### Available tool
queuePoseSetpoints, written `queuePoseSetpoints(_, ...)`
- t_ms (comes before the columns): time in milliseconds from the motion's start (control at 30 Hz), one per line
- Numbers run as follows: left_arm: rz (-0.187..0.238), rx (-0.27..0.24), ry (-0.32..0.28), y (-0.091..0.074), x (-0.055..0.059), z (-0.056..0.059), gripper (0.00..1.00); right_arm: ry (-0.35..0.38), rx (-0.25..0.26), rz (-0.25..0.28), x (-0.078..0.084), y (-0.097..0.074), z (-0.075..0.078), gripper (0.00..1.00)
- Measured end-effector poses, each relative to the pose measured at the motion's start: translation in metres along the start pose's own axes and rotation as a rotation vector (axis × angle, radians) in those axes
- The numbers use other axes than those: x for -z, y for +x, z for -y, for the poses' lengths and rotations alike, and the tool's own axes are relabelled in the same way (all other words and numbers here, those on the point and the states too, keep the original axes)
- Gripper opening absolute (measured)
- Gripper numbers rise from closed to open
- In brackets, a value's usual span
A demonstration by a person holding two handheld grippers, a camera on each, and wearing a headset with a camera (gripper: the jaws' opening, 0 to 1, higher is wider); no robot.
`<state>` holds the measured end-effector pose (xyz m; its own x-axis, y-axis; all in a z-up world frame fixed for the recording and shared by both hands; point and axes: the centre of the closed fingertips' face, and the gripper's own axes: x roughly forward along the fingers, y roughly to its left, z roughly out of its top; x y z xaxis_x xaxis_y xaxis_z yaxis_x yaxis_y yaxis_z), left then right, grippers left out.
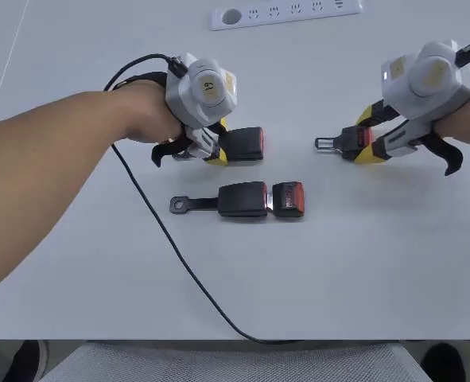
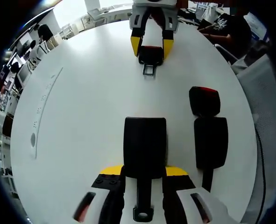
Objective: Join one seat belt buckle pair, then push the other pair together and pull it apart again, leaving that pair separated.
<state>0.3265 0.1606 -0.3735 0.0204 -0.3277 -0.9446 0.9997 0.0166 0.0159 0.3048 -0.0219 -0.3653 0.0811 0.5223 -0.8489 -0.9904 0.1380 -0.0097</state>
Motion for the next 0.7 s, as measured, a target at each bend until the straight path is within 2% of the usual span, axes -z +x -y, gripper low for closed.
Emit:
queuePoseSetpoints(433,-0.021,0.002,0.014,0.000,-0.001,0.001,0.31,-0.014,-0.009,0.038,-0.033,0.023,-0.002,0.35)
queuePoseSetpoints(700,-0.017,0.004,0.009,0.000,0.000,0.000,0.31,-0.023,-0.006,0.051,-0.052,0.036,0.001,0.35)
